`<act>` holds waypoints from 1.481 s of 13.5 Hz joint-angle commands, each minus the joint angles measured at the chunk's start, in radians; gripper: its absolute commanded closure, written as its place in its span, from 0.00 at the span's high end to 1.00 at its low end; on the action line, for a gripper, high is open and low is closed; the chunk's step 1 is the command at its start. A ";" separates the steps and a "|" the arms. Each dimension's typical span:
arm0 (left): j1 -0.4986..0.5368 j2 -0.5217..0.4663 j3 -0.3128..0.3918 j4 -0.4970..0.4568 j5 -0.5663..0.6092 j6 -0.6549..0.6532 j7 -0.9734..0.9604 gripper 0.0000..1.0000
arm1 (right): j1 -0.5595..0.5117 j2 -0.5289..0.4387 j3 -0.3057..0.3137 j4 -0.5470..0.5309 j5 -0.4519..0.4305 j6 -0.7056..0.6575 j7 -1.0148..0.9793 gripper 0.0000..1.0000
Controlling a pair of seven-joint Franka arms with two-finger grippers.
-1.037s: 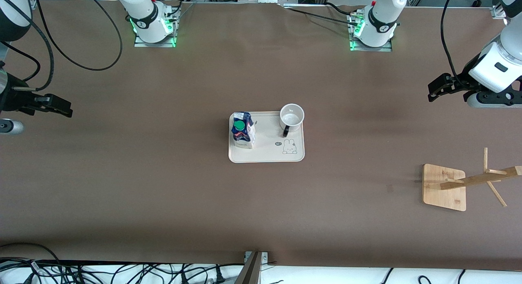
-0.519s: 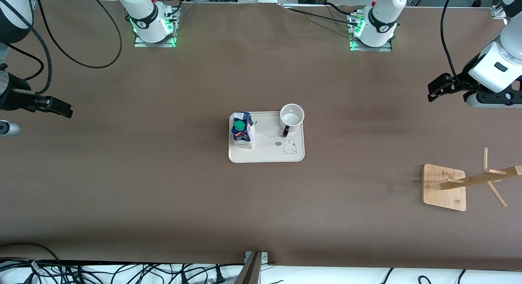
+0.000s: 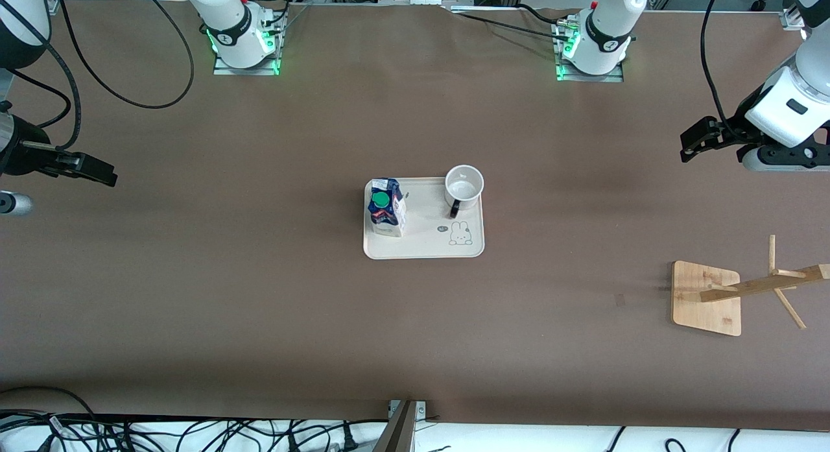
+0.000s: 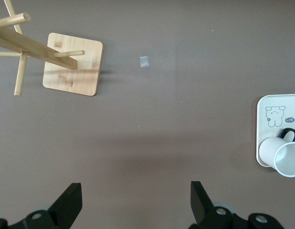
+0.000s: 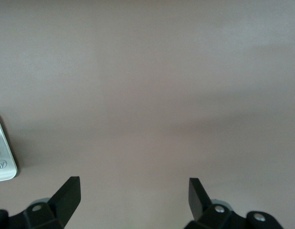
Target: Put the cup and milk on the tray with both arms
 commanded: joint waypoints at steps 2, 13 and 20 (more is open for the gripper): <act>-0.001 0.016 0.000 0.032 -0.005 -0.020 0.019 1.00 | 0.009 -0.014 -0.012 -0.007 0.018 -0.013 -0.004 1.00; -0.001 0.017 0.000 0.032 -0.005 -0.022 0.019 1.00 | 0.019 0.001 -0.008 0.009 0.015 0.007 -0.102 1.00; -0.003 0.016 0.000 0.034 -0.005 -0.026 0.019 1.00 | 0.021 0.003 -0.008 0.010 0.013 0.006 -0.179 1.00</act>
